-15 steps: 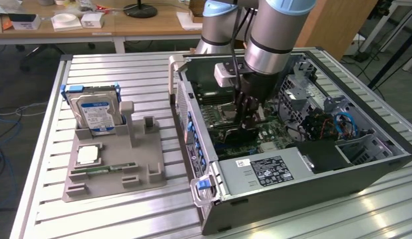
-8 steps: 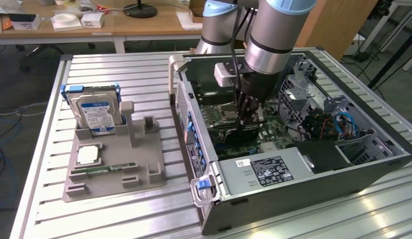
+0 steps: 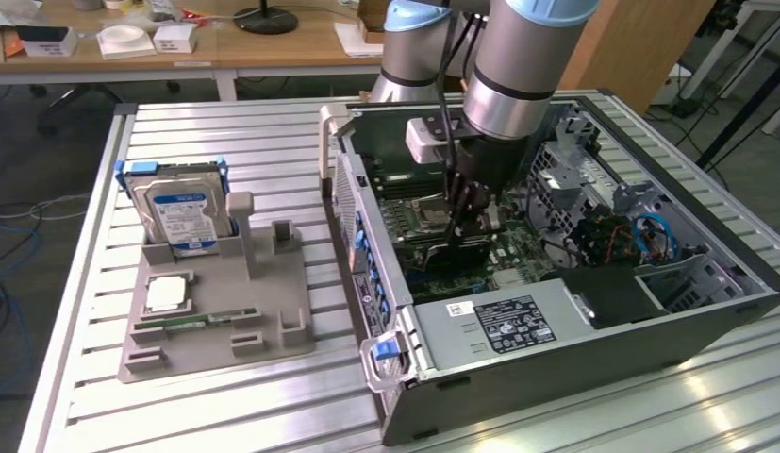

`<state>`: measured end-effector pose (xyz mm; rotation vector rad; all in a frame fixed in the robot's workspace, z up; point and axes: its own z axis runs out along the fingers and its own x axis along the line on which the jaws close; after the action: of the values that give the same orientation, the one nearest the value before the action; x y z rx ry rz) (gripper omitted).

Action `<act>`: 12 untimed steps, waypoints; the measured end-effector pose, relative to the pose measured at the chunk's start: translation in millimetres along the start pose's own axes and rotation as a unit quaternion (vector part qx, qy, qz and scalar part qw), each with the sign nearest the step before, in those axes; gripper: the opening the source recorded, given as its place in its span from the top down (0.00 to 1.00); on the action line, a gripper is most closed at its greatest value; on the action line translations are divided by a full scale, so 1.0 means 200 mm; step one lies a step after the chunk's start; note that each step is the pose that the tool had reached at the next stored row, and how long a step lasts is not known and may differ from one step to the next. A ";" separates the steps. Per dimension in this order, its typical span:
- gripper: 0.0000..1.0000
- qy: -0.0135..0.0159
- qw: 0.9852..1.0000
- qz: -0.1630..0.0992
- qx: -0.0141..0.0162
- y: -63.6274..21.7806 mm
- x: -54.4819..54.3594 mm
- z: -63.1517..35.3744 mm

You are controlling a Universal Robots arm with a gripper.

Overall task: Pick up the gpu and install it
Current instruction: 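Press down on the gpu until it lock into place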

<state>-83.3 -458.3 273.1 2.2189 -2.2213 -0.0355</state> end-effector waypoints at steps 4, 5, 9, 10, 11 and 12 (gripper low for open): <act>0.89 0.000 1.000 0.000 0.000 0.004 0.00 0.004; 0.89 0.000 1.000 0.000 0.000 0.007 0.00 0.007; 0.89 0.000 1.000 0.000 0.000 0.012 0.00 0.021; 0.89 0.000 1.000 0.000 0.000 0.013 0.00 0.024; 0.89 0.000 1.000 0.000 0.000 0.013 0.00 0.028; 0.89 0.000 1.000 0.000 0.000 0.014 0.00 0.031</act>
<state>-86.3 -458.2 266.9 2.2188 -2.2212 -0.0355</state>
